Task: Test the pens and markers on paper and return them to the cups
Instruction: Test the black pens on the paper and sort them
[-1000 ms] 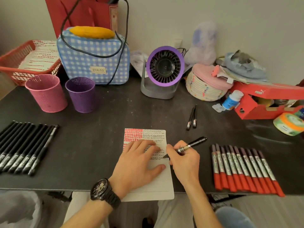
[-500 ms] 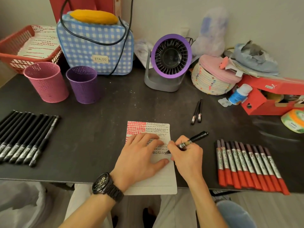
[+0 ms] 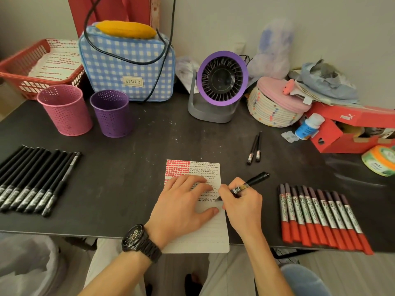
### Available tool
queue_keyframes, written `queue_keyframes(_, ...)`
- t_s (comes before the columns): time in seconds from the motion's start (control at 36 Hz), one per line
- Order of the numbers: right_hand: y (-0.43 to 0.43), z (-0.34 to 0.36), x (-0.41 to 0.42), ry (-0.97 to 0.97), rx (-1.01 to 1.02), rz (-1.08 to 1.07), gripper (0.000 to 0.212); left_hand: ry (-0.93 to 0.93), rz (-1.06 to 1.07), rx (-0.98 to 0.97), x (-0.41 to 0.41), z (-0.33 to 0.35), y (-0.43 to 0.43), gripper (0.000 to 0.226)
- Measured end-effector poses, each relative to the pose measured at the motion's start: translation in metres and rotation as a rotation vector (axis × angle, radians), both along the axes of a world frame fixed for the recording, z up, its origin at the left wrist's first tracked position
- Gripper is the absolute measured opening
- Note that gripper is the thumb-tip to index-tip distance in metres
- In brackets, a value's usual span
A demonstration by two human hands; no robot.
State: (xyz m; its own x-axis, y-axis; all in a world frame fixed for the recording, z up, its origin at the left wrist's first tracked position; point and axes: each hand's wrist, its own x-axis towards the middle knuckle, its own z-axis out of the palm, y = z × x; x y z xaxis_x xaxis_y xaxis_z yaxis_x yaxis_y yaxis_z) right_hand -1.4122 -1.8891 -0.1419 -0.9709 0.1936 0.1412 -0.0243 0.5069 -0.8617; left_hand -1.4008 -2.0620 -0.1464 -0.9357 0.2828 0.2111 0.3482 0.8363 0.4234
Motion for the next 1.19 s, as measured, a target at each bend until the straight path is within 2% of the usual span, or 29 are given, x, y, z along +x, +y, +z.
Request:
queue_keyframes(0.36,-0.001,0.0,0.003,0.025,0.052,-0.081,0.034,-0.012,-0.008,-0.021,0.0,-0.002,0.0,0.06)
queue_keyframes(0.58,0.004,0.002,0.021,0.002,0.059,-0.087,0.038,0.038,-0.009,-0.007,0.0,-0.005,0.0,0.039)
queue_keyframes(0.75,0.012,0.01,0.046,-0.159,0.011,0.099,0.038,0.043,-0.016,-0.031,-0.001,-0.003,-0.002,0.031)
queue_keyframes(0.83,0.014,0.021,0.062,-0.195,-0.153,0.108,0.039,0.026,-0.021,-0.064,0.001,-0.001,-0.002,0.03)
queue_keyframes(0.92,0.017,0.03,0.072,-0.218,-0.469,0.0,0.045,-0.01,-0.051,-0.111,0.001,0.001,-0.002,0.031)
queue_keyframes(1.03,0.024,0.034,0.079,-0.251,-0.898,-0.04,0.04,-0.088,-0.103,-0.169,-0.003,0.011,-0.003,0.035)
queue_keyframes(1.11,0.025,0.034,0.083,-0.248,-0.915,-0.03,0.03,-0.108,-0.124,-0.127,-0.003,0.02,-0.001,0.037)
queue_keyframes(1.19,0.023,0.032,0.083,-0.244,-0.877,-0.062,0.02,-0.162,-0.153,0.143,0.005,0.034,0.004,0.034)
